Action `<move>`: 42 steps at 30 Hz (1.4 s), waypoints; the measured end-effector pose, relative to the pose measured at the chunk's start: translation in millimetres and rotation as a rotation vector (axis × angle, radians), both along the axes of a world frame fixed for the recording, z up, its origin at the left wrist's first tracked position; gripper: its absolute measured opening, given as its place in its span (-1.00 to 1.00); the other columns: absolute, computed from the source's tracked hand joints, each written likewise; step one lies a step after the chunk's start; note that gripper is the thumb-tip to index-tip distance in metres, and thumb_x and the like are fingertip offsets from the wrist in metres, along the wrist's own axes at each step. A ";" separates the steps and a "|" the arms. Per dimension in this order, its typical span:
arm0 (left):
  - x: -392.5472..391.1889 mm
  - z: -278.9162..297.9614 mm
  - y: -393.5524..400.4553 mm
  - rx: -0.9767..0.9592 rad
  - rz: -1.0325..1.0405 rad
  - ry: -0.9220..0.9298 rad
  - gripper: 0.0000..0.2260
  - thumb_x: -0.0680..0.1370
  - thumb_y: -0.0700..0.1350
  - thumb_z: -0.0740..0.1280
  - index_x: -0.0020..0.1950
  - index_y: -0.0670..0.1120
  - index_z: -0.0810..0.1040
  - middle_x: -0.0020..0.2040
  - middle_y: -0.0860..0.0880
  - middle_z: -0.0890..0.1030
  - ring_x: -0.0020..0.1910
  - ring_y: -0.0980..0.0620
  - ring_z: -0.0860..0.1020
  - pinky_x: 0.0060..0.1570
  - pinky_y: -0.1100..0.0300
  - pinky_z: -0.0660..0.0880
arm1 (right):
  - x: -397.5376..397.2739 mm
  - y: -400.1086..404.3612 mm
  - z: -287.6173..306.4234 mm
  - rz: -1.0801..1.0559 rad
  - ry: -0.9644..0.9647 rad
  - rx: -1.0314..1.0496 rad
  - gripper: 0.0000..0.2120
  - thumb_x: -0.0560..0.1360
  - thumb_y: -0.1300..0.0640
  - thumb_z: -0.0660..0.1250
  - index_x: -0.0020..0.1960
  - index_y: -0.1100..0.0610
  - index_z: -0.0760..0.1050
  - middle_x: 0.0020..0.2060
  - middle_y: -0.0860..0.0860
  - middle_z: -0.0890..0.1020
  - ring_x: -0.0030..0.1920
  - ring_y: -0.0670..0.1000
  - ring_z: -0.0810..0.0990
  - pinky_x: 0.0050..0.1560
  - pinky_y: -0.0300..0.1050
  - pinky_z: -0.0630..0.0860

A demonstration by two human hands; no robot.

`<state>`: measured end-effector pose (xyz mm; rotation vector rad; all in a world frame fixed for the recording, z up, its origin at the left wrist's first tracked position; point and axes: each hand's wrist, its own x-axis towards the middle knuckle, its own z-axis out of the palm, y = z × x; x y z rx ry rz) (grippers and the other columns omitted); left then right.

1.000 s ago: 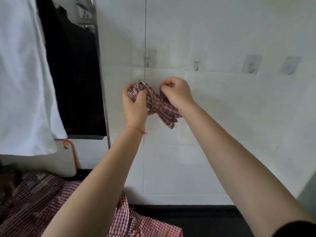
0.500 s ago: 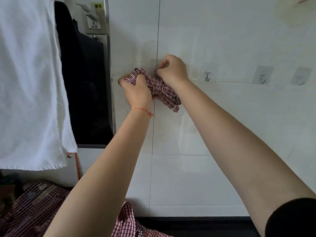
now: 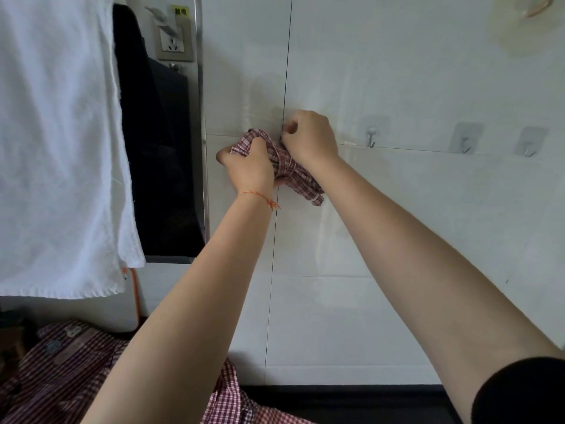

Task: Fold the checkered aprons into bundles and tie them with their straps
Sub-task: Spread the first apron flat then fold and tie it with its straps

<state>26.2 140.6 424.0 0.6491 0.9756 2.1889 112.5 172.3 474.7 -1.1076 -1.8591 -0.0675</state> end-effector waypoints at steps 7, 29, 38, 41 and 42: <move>1.4 -0.1 -3.7 -0.027 -0.027 0.013 -0.71 0.53 -0.13 0.33 0.14 -0.09 0.26 0.03 -0.11 0.52 0.03 -0.20 0.61 -0.01 -0.24 0.61 | -2.6 -2.6 -3.3 -0.018 0.024 0.039 -0.88 0.54 0.27 0.21 0.05 0.18 0.44 -0.13 0.05 0.57 -0.20 0.07 0.46 -0.24 -0.14 0.30; -2.5 -23.3 -40.9 -0.284 -0.145 0.088 -0.52 0.49 0.09 0.42 0.21 -0.09 0.26 0.15 -0.12 0.48 0.02 -0.08 0.56 -0.34 0.02 0.62 | 59.1 -31.3 -57.2 0.092 -0.183 -0.130 -0.27 0.29 -0.16 0.58 0.36 -0.04 0.36 0.23 0.04 0.43 0.21 0.08 0.45 0.18 0.13 0.52; -32.1 -75.0 -44.1 0.046 -0.006 0.734 -0.21 0.39 -0.09 0.58 0.54 -0.02 0.27 0.44 0.03 0.41 0.41 0.13 0.39 0.42 0.15 0.35 | 69.5 -28.3 -96.4 0.218 0.278 -0.182 0.00 0.27 -0.02 0.66 0.53 -0.06 0.13 0.35 0.03 0.38 0.30 -0.03 0.41 0.30 -0.15 0.39; -37.4 -75.7 -43.3 0.069 0.048 0.721 -0.47 0.46 -0.15 0.52 0.40 -0.07 0.46 0.26 0.04 0.57 0.24 0.12 0.54 0.28 0.18 0.48 | 74.2 -29.5 -101.4 0.302 0.448 -0.297 -0.11 0.31 0.06 0.64 0.48 -0.04 0.20 0.33 0.00 0.45 0.27 -0.07 0.51 0.20 -0.23 0.48; -39.4 -74.7 -43.0 0.060 0.051 0.700 -0.54 0.48 -0.13 0.51 0.35 -0.07 0.50 0.19 0.06 0.60 0.17 0.14 0.57 0.20 0.22 0.53 | 75.1 -30.1 -100.9 0.297 0.488 -0.316 -0.19 0.33 0.04 0.63 0.44 -0.01 0.27 0.28 -0.03 0.51 0.19 -0.12 0.55 0.12 -0.29 0.50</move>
